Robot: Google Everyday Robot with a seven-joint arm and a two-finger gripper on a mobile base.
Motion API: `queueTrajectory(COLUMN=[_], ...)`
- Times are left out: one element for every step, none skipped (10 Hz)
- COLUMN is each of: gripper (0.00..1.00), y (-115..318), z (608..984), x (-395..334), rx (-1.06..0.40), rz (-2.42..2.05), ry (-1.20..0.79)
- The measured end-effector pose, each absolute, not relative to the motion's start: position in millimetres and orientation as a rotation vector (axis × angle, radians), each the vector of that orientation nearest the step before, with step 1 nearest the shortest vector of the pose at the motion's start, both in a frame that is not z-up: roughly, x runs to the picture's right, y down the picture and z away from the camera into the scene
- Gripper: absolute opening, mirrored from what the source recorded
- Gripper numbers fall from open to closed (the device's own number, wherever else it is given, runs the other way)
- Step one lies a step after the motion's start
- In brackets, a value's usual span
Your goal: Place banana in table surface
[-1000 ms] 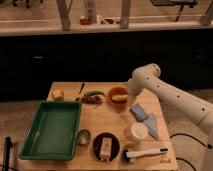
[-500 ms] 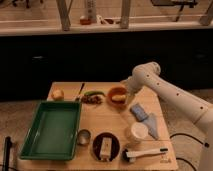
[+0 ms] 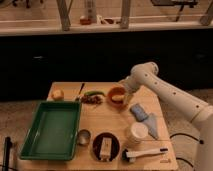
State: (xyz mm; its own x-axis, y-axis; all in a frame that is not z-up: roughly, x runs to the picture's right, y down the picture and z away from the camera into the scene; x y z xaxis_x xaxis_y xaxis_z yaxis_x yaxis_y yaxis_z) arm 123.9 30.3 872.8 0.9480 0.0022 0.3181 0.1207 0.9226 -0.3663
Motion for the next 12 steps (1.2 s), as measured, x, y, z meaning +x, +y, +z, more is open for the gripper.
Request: queueTrajectory(gripper=[0.8, 0.8, 0.8, 0.8, 0.8, 0.8, 0.8, 0.8, 0.8, 0.8, 0.8, 0.8], y=[30, 30, 30, 28, 27, 25, 25, 24, 23, 23, 24, 26], z=[875, 878, 880, 882, 884, 886, 889, 892, 895, 898, 901, 906], x=[122, 119, 118, 118, 118, 118, 117, 116, 115, 114, 113, 111], rx=[-0.394, -0.391, -0.386, -0.377, -0.37, -0.367, -0.364, -0.362, -0.362, -0.362, -0.364, -0.37], rz=[-0.062, -0.063, -0.061, -0.057, -0.053, -0.051, -0.048, -0.046, -0.045, -0.045, -0.045, -0.046], ry=[-0.323, -0.329, -0.334, -0.338, -0.344, -0.348, -0.353, -0.36, -0.366, -0.372, -0.377, -0.384])
